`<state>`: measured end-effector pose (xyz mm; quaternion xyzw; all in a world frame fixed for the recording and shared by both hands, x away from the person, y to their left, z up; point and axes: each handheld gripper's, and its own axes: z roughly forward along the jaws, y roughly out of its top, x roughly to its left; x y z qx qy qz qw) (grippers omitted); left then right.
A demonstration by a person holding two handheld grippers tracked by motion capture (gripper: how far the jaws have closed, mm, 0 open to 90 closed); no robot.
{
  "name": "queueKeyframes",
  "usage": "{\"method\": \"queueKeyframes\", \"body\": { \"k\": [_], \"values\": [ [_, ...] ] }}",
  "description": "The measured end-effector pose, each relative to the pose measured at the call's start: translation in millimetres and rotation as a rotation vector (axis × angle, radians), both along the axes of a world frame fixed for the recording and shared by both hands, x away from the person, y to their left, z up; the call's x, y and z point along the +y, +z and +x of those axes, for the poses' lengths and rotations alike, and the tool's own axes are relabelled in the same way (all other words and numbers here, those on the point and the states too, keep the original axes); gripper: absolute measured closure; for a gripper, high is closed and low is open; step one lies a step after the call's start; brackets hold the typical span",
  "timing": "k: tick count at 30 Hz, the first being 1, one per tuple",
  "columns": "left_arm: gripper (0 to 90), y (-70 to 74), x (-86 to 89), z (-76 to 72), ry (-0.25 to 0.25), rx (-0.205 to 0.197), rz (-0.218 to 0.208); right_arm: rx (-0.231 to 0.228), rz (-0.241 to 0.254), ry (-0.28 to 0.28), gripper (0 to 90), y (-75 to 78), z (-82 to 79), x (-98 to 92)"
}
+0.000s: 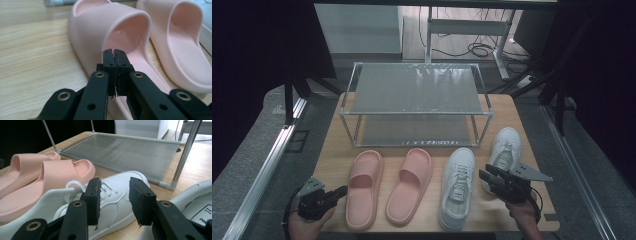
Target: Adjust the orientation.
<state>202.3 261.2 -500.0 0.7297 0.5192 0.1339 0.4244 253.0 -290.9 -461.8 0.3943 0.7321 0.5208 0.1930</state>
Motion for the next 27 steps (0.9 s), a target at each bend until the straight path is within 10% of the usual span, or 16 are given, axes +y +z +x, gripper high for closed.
{"method": "queueKeyframes", "body": {
  "k": [27],
  "values": [
    [88.9,-8.9,2.6,27.5,-0.002,0.051,0.03,0.006,-0.006,0.006,60.3,-2.0,1.0,0.4]
  ]
}}
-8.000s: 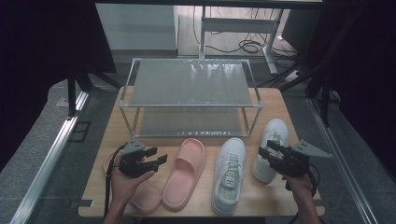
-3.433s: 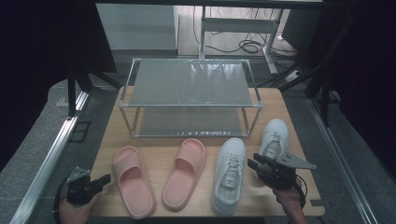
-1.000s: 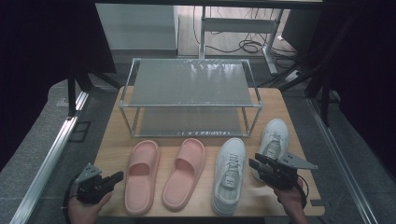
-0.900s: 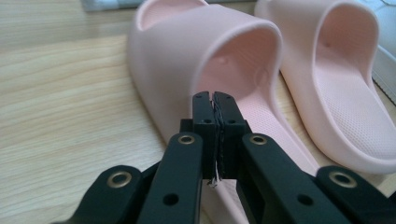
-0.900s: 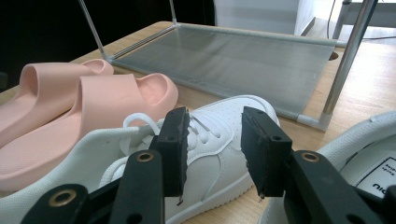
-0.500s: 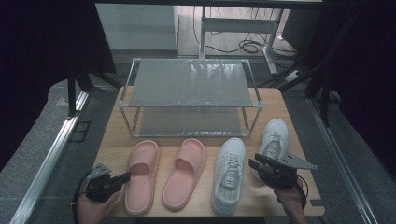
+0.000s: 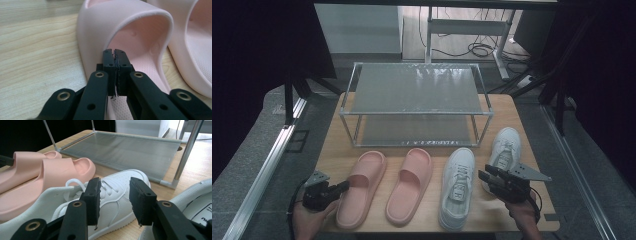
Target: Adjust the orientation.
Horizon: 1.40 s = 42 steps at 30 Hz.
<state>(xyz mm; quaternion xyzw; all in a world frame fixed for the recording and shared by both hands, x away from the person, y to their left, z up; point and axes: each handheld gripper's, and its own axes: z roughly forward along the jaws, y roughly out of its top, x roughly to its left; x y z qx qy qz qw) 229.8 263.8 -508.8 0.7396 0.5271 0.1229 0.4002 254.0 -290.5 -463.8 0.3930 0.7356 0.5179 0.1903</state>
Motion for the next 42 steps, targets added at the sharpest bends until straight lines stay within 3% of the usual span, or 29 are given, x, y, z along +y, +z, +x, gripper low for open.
{"method": "queueKeyframes", "body": {
  "k": [6,14,23,35,42],
  "values": [
    [87.6,0.1,1.9,3.7,0.008,0.002,-0.007,0.003,-0.002,0.0,60.3,-0.8,0.4,0.2],
    [82.0,10.8,-2.4,-11.5,-0.009,-0.027,-0.013,0.003,0.0,-0.002,60.2,-1.3,0.7,-0.4],
    [64.9,27.4,-16.5,-20.7,-0.05,-0.073,-0.043,-0.003,0.006,-0.008,60.2,0.9,-0.6,-1.8],
    [62.3,29.2,-35.0,-19.4,-0.101,-0.06,-0.031,-0.002,0.007,-0.011,60.2,0.8,-0.2,-2.5],
    [60.6,24.9,-41.5,-15.5,-0.1,-0.047,-0.029,-0.001,0.008,-0.013,60.1,0.6,0.1,-3.1]
  ]
}}
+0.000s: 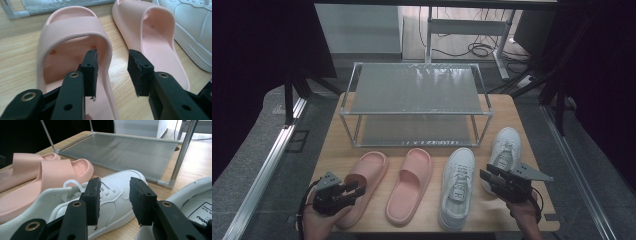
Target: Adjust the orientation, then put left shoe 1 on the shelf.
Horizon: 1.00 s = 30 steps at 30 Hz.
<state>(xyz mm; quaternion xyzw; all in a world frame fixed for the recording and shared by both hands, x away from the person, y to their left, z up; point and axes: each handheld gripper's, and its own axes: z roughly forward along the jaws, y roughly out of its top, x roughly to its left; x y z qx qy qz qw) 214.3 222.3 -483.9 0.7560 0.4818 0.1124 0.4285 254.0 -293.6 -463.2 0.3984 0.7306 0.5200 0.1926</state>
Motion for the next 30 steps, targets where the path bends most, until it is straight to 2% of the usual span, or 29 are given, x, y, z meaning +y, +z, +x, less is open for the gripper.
{"method": "queueKeyframes", "body": {
  "k": [12,18,23,28,30],
  "values": [
    [58.5,-7.0,-13.5,12.3,0.015,0.012,0.012,-0.008,-0.004,0.008,59.9,1.2,-1.1,3.0],
    [59.6,-15.1,-21.5,23.2,0.027,0.032,0.037,-0.018,0.002,-0.001,59.8,4.5,-2.2,-0.8],
    [61.0,-23.9,-29.4,34.8,0.044,0.053,0.066,-0.006,0.0,-0.002,59.4,2.0,-0.4,-1.0],
    [66.7,-27.3,-34.5,38.6,0.043,0.063,0.086,-0.013,0.002,-0.009,59.2,3.6,-1.9,-3.2],
    [72.4,-28.1,-36.7,38.4,0.045,0.06,0.097,-0.017,0.006,-0.012,59.3,5.0,-2.6,-3.8]
  ]
}}
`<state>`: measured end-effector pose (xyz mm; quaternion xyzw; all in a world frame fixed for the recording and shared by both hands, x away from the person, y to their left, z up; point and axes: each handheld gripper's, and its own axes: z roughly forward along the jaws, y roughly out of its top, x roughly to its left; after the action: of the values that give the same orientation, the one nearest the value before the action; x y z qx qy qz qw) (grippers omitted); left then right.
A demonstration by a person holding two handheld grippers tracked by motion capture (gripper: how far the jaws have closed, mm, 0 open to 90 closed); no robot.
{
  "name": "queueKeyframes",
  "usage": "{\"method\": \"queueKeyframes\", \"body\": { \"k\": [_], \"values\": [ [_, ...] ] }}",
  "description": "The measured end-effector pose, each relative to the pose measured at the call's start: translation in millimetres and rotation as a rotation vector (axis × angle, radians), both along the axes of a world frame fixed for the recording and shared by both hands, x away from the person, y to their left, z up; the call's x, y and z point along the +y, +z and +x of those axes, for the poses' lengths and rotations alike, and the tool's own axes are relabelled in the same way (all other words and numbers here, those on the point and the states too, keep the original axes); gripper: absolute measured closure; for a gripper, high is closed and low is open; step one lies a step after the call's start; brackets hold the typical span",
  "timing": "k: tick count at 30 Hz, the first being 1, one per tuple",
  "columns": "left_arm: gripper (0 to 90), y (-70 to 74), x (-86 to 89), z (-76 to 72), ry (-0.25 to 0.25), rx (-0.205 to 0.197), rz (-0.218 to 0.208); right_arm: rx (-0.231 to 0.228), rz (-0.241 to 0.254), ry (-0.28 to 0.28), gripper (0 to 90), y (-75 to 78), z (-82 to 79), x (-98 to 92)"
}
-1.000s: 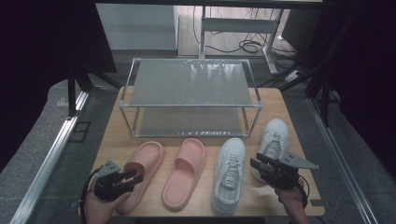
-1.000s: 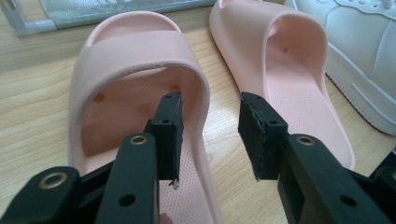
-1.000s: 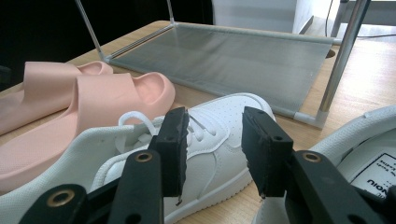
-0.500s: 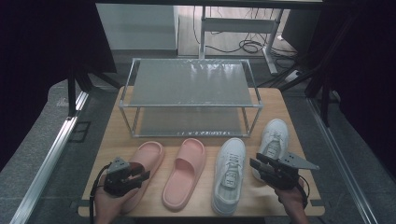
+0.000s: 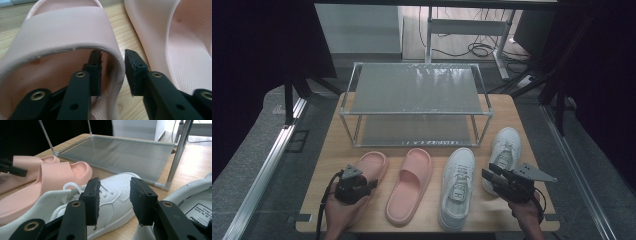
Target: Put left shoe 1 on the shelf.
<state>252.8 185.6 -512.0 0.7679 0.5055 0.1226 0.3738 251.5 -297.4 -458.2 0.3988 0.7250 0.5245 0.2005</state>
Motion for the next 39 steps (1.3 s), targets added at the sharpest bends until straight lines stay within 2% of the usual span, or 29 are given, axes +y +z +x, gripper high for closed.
{"method": "queueKeyframes", "body": {
  "k": [6,8,11,20,23,30,33,38,39],
  "values": [
    [82.7,0.8,-3.0,-1.9,0.029,-0.025,0.03,0.006,-0.006,0.004,59.2,-1.9,0.9,0.8],
    [83.9,5.0,-3.5,-3.3,0.049,-0.049,0.052,0.008,-0.006,0.004,59.2,-2.3,1.1,1.0],
    [84.3,12.4,-2.0,-3.2,0.057,-0.07,0.031,0.007,-0.006,0.003,59.2,-2.4,1.4,0.4],
    [84.3,26.4,-5.7,3.1,0.045,-0.104,0.007,0.003,-0.004,0.0,59.2,-1.3,1.0,-0.9],
    [84.3,32.8,-8.9,11.9,0.028,-0.119,-0.008,0.005,0.001,-0.005,59.2,-2.0,1.7,-2.1],
    [84.3,40.6,-15.5,27.9,0.017,-0.134,-0.01,0.003,0.001,-0.004,59.2,-0.8,1.0,-1.6],
    [84.3,42.9,-20.8,42.9,0.01,-0.131,-0.003,0.005,0.002,-0.004,59.2,-1.3,1.3,-1.7],
    [84.3,45.0,-27.7,57.3,0.006,-0.135,0.011,0.008,0.005,-0.005,59.2,-1.3,1.6,-2.6],
    [84.3,45.8,-31.3,64.5,0.005,-0.135,0.013,0.007,0.005,-0.007,59.2,-1.6,2.1,-3.0]
  ]
}}
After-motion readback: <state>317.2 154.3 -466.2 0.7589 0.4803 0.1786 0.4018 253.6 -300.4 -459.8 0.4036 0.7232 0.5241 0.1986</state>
